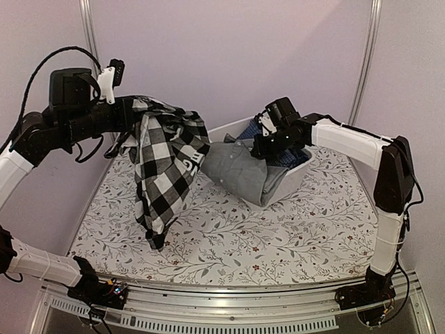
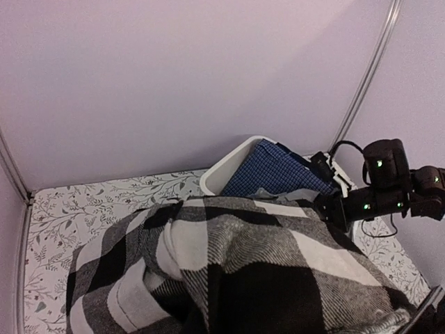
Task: Fold and stack the long sleeve shirts
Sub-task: Place the crumpled shirt at the center of the board.
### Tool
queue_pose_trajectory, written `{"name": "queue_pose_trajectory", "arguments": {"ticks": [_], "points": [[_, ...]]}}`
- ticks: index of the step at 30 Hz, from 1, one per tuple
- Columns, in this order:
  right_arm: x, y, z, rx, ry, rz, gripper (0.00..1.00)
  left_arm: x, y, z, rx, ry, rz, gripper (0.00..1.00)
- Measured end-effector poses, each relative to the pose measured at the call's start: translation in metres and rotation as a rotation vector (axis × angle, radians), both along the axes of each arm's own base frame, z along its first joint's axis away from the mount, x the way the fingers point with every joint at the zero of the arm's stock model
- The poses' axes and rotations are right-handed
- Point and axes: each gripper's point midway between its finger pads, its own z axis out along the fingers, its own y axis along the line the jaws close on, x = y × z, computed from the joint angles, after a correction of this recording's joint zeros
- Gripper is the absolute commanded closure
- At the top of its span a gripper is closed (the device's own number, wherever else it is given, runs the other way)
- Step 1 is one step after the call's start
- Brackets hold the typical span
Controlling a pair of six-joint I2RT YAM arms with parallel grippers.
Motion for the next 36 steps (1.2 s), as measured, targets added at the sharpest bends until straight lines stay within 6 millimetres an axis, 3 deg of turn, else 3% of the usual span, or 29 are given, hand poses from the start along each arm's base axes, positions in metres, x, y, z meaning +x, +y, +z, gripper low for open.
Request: {"name": "queue_pose_trajectory", "arguments": {"ticks": [6, 9, 14, 15, 18, 19, 21, 22, 24, 26, 29, 31, 36], "points": [[0.050, -0.057, 0.026, -0.062, -0.110, -0.196, 1.00, 0.013, -0.009, -0.077, 0.061, 0.175, -0.002, 1.00], [0.065, -0.077, 0.027, -0.120, -0.152, -0.268, 0.97, 0.018, -0.009, -0.119, 0.088, 0.269, 0.003, 1.00], [0.072, -0.086, 0.004, -0.207, -0.146, -0.304, 0.51, 0.022, -0.014, -0.181, 0.117, 0.404, -0.002, 1.00], [0.070, -0.084, 0.002, -0.220, -0.149, -0.301, 0.37, 0.023, -0.015, -0.192, 0.121, 0.426, -0.003, 1.00], [0.061, -0.073, 0.005, -0.250, -0.167, -0.276, 0.10, 0.024, -0.017, -0.221, 0.128, 0.487, -0.002, 1.00], [0.055, -0.069, 0.007, -0.259, -0.171, -0.266, 0.02, 0.025, -0.018, -0.230, 0.130, 0.500, -0.005, 0.93], [0.044, -0.061, 0.016, -0.276, -0.184, -0.248, 0.01, 0.027, -0.022, -0.246, 0.130, 0.529, -0.015, 0.81], [0.038, -0.057, 0.023, -0.277, -0.194, -0.239, 0.01, 0.027, -0.024, -0.256, 0.129, 0.549, -0.022, 0.69], [0.027, -0.046, 0.042, -0.259, -0.222, -0.212, 0.01, 0.027, -0.028, -0.271, 0.133, 0.582, -0.032, 0.36], [0.015, -0.032, 0.066, -0.214, -0.255, -0.181, 0.01, 0.027, -0.030, -0.278, 0.138, 0.599, -0.041, 0.02], [-0.007, -0.002, 0.097, -0.122, -0.291, -0.098, 0.01, 0.028, -0.028, -0.271, 0.127, 0.578, -0.027, 0.00], [-0.020, 0.022, 0.107, -0.059, -0.295, -0.024, 0.01, 0.031, -0.022, -0.258, 0.113, 0.541, 0.007, 0.00], [-0.054, 0.091, 0.102, 0.101, -0.225, 0.221, 0.01, 0.035, -0.001, -0.209, 0.059, 0.418, 0.103, 0.00]]}}
